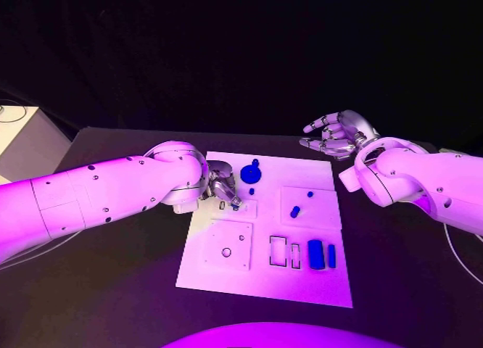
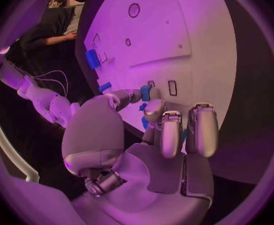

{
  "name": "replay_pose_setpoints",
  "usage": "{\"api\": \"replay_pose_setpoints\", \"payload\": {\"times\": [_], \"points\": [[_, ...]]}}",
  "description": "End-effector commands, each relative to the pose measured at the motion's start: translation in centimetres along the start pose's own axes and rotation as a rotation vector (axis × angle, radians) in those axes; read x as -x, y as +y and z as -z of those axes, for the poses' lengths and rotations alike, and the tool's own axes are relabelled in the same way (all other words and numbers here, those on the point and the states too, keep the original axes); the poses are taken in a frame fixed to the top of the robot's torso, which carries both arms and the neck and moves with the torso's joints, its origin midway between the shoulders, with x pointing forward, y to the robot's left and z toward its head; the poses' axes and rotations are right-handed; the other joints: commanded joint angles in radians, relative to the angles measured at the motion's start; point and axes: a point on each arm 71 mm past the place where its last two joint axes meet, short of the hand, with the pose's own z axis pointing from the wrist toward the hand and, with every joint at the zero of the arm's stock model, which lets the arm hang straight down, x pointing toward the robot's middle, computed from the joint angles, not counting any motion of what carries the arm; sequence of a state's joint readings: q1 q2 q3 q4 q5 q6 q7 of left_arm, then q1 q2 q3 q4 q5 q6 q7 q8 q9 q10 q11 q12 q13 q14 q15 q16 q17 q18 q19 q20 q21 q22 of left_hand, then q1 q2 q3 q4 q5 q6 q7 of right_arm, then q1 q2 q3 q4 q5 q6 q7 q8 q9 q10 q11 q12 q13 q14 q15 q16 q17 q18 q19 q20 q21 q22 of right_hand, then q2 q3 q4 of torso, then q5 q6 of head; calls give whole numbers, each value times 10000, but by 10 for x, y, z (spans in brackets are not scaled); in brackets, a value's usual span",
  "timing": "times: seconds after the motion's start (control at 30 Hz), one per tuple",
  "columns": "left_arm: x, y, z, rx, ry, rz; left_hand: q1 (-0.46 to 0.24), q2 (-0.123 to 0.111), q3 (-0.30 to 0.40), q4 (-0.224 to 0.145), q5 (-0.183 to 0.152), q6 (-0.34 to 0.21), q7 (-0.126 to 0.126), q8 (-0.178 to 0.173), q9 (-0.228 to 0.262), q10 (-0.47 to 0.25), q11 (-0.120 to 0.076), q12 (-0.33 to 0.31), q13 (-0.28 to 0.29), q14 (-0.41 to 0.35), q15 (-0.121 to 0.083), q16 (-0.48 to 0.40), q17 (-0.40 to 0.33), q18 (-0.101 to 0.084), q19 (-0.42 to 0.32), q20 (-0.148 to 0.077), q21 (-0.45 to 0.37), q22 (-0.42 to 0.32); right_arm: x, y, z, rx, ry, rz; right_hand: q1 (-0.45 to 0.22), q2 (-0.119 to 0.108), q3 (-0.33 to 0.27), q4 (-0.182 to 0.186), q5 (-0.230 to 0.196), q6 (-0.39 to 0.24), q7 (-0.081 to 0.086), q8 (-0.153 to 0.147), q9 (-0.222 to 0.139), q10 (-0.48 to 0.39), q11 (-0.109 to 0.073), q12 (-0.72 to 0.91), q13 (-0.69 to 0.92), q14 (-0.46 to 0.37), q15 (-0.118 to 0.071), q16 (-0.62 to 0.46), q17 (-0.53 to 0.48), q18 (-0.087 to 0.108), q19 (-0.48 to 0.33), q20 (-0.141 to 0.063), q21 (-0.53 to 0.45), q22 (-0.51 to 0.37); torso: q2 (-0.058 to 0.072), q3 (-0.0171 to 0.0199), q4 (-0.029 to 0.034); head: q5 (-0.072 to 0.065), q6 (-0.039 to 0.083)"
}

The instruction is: Assemble the parts on the task board

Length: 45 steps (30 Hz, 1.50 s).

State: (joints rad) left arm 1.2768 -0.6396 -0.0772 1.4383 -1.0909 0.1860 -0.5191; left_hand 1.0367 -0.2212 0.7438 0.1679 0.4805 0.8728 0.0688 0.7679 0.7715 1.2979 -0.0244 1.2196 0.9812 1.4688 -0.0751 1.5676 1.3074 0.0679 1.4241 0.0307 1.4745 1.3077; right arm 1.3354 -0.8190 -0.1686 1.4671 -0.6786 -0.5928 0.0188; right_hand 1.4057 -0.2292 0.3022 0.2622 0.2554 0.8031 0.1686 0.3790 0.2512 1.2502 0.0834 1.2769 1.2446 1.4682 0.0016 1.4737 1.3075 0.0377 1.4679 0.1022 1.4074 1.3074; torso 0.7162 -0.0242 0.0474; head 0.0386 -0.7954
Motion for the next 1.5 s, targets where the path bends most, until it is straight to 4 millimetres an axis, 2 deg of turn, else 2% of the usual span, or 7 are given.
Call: {"api": "replay_pose_setpoints", "payload": {"times": [0.03,0.97,1.5], "points": [[-2,-1,0,40,276,-391,10,102,2084,-2142,46,292,-230,65,15,52,-37,-55,-8,1020,-72,32,2634,-143,63,-2,38,310,-1,1,0,95,106,50,43,-83,-7,-69,22,-101,-3,53,14,-39,2,28,3,516,41,22,868,12,329,56,-27,1656,-2,-2,4,2,-27],[-4,1,-3,129,356,-349,3,127,2088,-2141,32,289,-235,57,34,16,-43,-118,-100,1020,-80,32,2634,-137,47,-8,27,285,-2,0,0,87,156,60,18,-46,-12,-53,22,-87,-3,84,22,-23,2,46,7,514,41,14,858,13,329,53,-34,1654,1,7,-1,29,-126],[-2,5,0,47,533,225,25,185,2131,-2162,38,295,-246,49,57,41,-55,-101,-59,1020,-91,32,2634,-140,55,-17,31,298,-3,-1,0,52,161,62,-1,-41,-22,-43,24,-85,-4,97,24,-24,2,46,0,515,40,14,862,16,324,53,-48,1647,-5,12,3,44,-112]]}}
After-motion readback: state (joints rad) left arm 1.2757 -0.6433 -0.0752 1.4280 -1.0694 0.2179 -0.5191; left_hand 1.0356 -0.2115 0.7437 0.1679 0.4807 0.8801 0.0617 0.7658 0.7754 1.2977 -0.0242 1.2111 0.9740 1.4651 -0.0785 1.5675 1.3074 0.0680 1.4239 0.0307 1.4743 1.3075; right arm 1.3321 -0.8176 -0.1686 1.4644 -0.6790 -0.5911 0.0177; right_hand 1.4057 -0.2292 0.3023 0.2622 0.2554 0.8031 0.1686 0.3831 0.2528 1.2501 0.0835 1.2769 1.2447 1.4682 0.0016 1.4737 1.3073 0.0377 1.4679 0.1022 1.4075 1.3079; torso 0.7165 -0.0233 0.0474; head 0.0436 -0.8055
